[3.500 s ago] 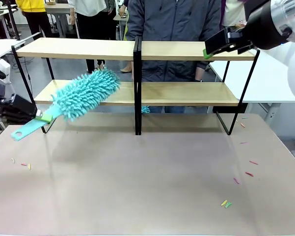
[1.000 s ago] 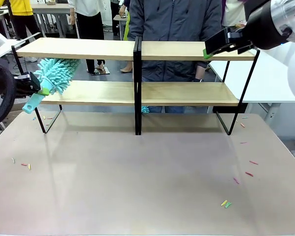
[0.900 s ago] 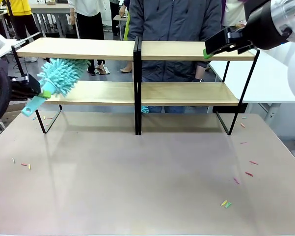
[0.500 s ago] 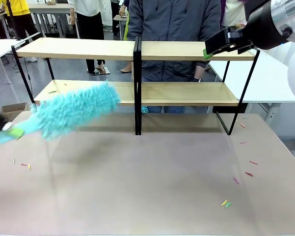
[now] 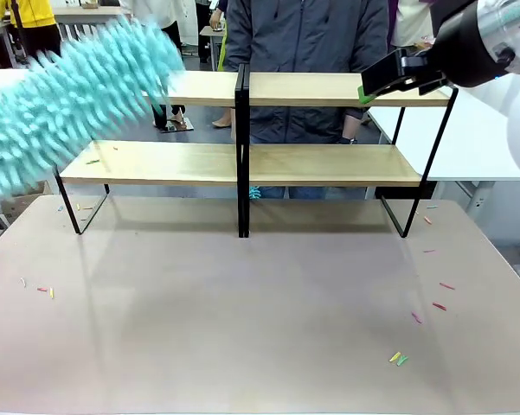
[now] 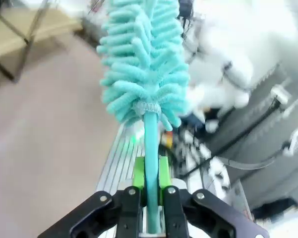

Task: Clean the shelves.
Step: Clean another randomly selected level of the Shelf with the Duster.

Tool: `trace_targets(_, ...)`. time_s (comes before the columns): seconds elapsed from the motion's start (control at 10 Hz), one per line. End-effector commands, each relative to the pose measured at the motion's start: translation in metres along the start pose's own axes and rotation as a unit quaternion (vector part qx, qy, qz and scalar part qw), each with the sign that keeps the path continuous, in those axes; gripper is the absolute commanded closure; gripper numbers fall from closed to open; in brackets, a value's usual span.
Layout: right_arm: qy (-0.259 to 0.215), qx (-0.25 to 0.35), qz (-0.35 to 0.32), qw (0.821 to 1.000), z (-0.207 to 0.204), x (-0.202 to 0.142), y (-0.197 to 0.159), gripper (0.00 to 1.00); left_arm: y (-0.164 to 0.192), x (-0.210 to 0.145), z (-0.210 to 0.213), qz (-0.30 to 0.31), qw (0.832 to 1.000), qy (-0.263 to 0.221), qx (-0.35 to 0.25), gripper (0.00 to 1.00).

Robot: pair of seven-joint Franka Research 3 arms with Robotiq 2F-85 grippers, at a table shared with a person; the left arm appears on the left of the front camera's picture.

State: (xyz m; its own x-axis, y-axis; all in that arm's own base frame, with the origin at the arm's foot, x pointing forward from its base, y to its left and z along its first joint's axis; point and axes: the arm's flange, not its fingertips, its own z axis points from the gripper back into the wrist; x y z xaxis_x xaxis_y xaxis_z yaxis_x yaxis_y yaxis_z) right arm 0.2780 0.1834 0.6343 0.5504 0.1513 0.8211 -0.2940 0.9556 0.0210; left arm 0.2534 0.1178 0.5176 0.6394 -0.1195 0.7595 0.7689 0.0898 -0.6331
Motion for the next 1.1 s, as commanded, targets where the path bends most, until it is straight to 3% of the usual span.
trace_targets(0.0, 0.001, 0.002, -0.001, 1.000, 0.000, 0.001, 0.000, 0.00, 0.007, 0.011, 0.008, 0.007, 0.975, -0.210, 0.066, 1.00)
trace_targets(0.2, 0.001, 0.002, -0.001, 1.000, 0.000, 0.001, 0.000, 0.00, -0.001, 0.004, 0.051, 0.003, 0.948, -0.302, 0.101, 1.00)
trace_targets(0.4, 0.001, 0.002, -0.001, 1.000, 0.000, 0.001, 0.000, 0.00, -0.001, -0.010, 0.088, 0.019, 0.926, -0.361, 0.105, 1.00)
trace_targets(0.5, 0.001, 0.002, -0.001, 1.000, 0.000, 0.001, 0.000, 0.00, 0.009, -0.006, 0.089, 0.062, 0.920, -0.370, 0.117, 1.00)
trace_targets(0.6, 0.001, 0.002, -0.001, 1.000, 0.000, 0.001, 0.000, 0.00, 0.000, -0.013, 0.094, 0.023, 0.933, -0.339, 0.115, 1.00)
trace_targets(0.8, 0.001, 0.002, -0.001, 1.000, 0.000, 0.001, 0.000, 0.00, 0.000, -0.013, 0.094, 0.023, 0.933, -0.339, 0.115, 1.00)
trace_targets(0.9, 0.001, 0.002, -0.001, 1.000, 0.000, 0.001, 0.000, 0.00, 0.004, -0.017, 0.100, 0.040, 0.927, -0.353, 0.123, 0.87)
trace_targets(1.0, 0.001, 0.002, -0.001, 1.000, 0.000, 0.001, 0.000, 0.00, 0.009, -0.013, 0.079, 0.046, 0.941, -0.307, 0.133, 0.87)
